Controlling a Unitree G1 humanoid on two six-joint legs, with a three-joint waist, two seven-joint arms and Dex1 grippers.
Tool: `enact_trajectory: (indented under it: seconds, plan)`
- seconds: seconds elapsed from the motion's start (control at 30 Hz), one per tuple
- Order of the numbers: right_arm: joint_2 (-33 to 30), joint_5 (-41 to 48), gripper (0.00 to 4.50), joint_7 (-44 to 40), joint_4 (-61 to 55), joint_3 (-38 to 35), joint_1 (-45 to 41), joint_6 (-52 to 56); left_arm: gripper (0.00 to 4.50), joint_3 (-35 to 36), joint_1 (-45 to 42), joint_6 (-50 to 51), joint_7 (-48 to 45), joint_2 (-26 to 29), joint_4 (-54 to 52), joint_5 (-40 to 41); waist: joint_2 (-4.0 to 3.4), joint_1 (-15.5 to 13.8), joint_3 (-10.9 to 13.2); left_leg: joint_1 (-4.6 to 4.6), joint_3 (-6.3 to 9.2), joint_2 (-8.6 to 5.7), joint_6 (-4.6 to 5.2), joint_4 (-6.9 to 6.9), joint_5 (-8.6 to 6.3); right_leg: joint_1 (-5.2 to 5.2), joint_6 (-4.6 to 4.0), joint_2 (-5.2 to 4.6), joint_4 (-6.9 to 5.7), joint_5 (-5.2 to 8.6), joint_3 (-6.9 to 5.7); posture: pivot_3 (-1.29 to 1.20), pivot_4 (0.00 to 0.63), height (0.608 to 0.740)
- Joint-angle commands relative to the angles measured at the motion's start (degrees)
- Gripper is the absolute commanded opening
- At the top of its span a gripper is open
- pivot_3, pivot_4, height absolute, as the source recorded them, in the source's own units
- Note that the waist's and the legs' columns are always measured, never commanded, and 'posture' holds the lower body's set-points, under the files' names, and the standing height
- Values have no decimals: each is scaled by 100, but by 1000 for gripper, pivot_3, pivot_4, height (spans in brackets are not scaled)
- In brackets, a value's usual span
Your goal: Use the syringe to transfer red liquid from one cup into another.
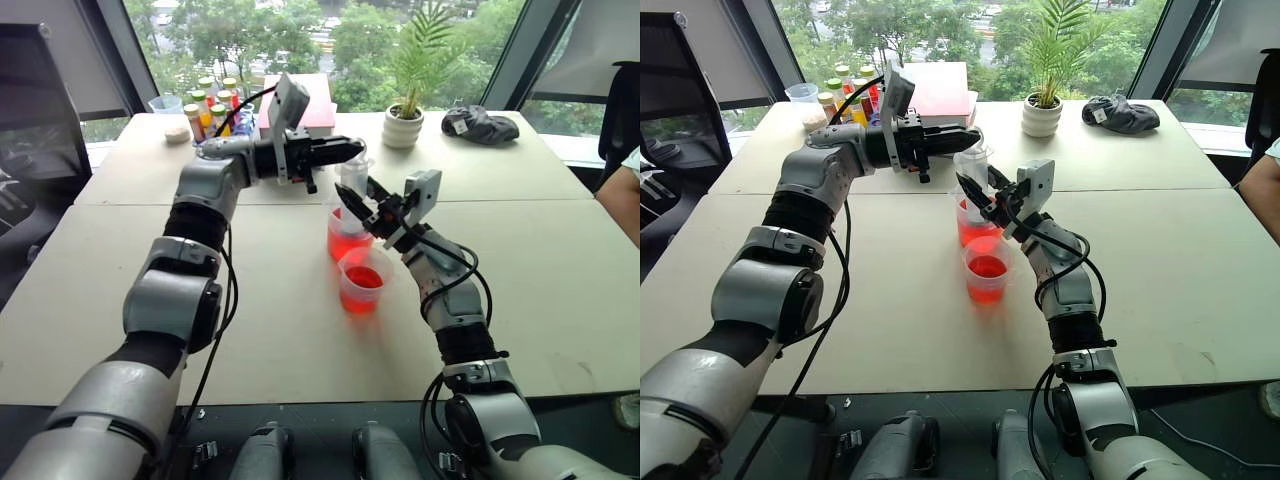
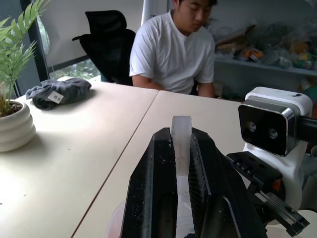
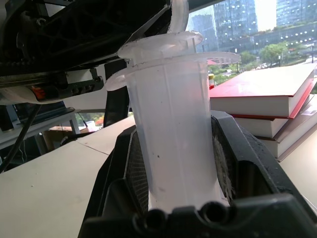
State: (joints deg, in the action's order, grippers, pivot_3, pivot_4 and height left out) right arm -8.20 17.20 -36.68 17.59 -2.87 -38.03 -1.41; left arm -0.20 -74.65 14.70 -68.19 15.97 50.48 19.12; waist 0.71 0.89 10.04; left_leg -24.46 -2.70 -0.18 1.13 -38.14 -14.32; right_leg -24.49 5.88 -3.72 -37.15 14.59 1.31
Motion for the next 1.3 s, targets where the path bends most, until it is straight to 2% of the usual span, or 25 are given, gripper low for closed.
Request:
enact_trajectory:
  seconds: [0.03, 0.7, 1.3]
  plan:
    - [16, 51, 1423, -94, -265, 117, -1, 62, 40, 204, -380, -148, 81, 14, -73, 17, 0, 4, 0, 0, 0, 0, 0, 0, 0, 0, 0, 0, 0, 0, 0, 0, 150, 740]
    - [83, -33, 1423, -378, 469, 281, -101, 27, 40, 626, -943, -363, 401, 429, -177, 86, 0, 9, 0, 0, 0, 0, 0, 0, 0, 0, 0, 1, 0, 0, 0, 0, 150, 740]
    - [37, -32, 1423, -385, 500, 259, -166, 24, 40, 636, -1000, -432, 465, 451, -168, 75, 0, 15, 0, 0, 0, 0, 0, 0, 0, 0, 0, 2, -1, 0, 0, 0, 150, 740]
